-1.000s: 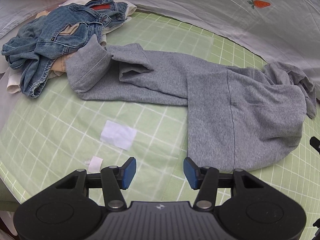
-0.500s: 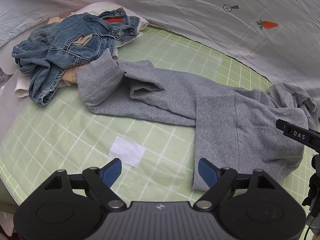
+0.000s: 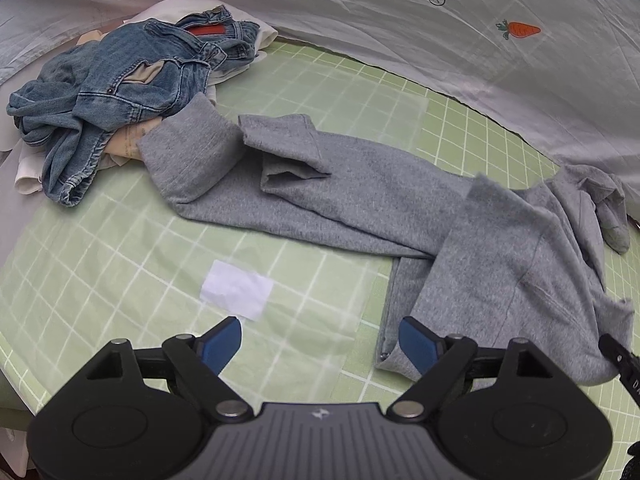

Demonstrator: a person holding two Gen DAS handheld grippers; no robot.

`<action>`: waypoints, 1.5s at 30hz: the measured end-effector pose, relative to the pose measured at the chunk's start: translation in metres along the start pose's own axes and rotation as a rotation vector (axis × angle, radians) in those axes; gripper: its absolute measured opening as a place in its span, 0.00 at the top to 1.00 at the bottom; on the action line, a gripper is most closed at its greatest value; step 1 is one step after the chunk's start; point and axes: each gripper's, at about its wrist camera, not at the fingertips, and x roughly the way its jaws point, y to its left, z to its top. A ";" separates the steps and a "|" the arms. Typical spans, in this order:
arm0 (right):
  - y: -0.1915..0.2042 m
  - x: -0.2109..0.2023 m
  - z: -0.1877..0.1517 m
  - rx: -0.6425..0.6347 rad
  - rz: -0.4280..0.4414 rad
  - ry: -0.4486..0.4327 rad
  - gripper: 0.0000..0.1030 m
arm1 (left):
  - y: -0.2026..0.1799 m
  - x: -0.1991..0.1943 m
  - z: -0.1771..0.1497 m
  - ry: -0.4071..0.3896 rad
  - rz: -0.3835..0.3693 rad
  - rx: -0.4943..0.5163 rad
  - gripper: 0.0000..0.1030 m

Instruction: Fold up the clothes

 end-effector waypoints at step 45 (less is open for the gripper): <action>0.306 0.179 0.104 -0.133 0.162 0.072 0.40 | 0.144 0.146 0.138 0.099 0.111 -0.013 0.00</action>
